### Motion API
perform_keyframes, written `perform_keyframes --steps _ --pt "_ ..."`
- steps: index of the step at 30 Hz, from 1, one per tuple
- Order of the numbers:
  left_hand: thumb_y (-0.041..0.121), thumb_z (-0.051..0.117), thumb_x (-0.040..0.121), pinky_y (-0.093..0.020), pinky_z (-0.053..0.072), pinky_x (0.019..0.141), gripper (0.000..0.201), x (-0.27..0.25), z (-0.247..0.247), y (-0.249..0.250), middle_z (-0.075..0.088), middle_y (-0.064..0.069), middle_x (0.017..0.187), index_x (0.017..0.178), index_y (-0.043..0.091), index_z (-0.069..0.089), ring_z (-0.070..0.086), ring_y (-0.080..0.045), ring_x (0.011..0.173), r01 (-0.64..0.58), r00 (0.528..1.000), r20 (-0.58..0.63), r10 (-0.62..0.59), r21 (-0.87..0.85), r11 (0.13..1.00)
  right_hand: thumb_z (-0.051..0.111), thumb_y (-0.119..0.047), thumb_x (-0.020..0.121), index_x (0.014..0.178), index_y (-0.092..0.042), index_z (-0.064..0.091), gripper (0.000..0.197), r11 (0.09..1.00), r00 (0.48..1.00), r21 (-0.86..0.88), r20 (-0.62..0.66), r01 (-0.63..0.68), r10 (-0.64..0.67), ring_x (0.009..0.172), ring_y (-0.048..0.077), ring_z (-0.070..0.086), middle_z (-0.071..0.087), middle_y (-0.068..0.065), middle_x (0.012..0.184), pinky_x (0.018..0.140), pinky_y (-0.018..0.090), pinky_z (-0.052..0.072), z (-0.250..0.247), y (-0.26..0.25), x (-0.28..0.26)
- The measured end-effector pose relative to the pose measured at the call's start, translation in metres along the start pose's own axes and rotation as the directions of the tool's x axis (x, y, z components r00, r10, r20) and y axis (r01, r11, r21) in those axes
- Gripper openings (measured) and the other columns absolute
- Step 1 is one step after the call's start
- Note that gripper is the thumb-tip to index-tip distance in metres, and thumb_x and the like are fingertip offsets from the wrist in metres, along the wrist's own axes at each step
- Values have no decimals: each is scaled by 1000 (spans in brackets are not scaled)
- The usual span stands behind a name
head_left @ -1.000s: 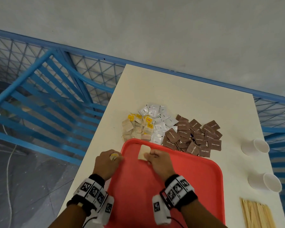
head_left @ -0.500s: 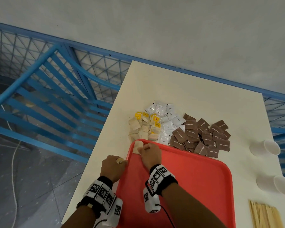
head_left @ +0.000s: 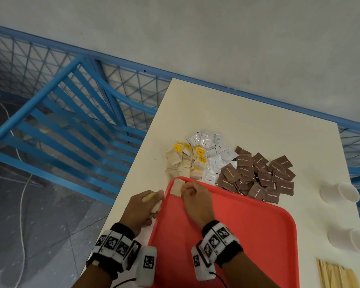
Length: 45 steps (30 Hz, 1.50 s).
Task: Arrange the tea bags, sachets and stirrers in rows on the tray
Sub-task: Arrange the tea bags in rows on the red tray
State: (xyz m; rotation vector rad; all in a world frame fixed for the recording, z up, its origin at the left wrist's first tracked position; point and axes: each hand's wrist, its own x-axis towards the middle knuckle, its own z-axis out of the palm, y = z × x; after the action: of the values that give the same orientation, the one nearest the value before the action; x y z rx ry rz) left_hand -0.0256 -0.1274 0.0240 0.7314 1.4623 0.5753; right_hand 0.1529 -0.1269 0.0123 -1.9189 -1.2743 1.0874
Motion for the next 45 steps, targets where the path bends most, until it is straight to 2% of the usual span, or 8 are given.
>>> perform_keyframes --steps 8,15,19,25,30,34,40,45 --pt "57 45 91 -11 27 28 52 -42 45 42 53 -8 63 88 8 61 45 -8 35 204 925 379 -40 -404 892 72 -8 85 83 -21 71 13 956 949 76 119 283 -291 62 1 51 60 -17 66 59 9 39 -90 -35 -45" --pt "67 40 89 -15 34 29 61 -64 77 45 59 -14 62 83 10 62 54 -16 38 265 884 464 -50 -409 873 66 -22 84 123 -29 60 41 724 758 -232 269 649 -594 104 6 51 53 -9 117 90 18 42 -112 -25 -73" --pt "69 40 90 -15 34 31 62 -68 85 40 59 -11 61 85 11 61 57 -17 41 283 875 478 -79 -372 884 67 -24 83 117 -33 63 35 635 721 -346 261 690 -641 102 16 51 54 -7 122 86 33 48 -115 -16 -75" --pt "61 49 91 -12 26 33 54 -74 95 43 58 -9 64 80 12 69 51 -11 42 169 888 458 -35 -255 952 61 -34 91 101 -36 74 16 874 874 48 40 483 -485 88 4 58 63 -13 97 73 14 42 -127 -19 -80" --pt "33 73 84 -12 20 36 29 -74 97 48 52 -8 65 87 10 55 42 -9 43 -6 924 369 95 -233 972 63 -5 92 81 -14 70 16 860 971 477 48 183 -233 59 -5 52 64 -12 64 60 9 40 -149 -27 -83" --pt "25 70 90 -16 26 40 13 -81 94 66 54 -10 67 100 18 70 43 -14 48 -255 914 286 286 -142 957 72 -17 83 84 -20 75 4 876 977 444 9 187 -213 66 2 57 70 -7 73 66 14 43 -157 -24 -77" --pt "24 72 84 -17 39 48 17 -92 99 96 59 10 55 95 12 72 49 -6 48 -641 733 328 596 41 766 76 -30 78 90 -24 78 14 892 948 327 -32 310 -318 83 26 64 69 2 88 75 45 51 -161 -37 -72" --pt "18 71 87 -17 35 43 10 -86 88 101 55 -2 53 87 9 69 45 -16 47 -624 754 251 607 -14 781 74 -31 80 91 -26 75 13 891 939 321 14 320 -343 82 12 63 67 -6 90 70 30 49 -160 -45 -71"
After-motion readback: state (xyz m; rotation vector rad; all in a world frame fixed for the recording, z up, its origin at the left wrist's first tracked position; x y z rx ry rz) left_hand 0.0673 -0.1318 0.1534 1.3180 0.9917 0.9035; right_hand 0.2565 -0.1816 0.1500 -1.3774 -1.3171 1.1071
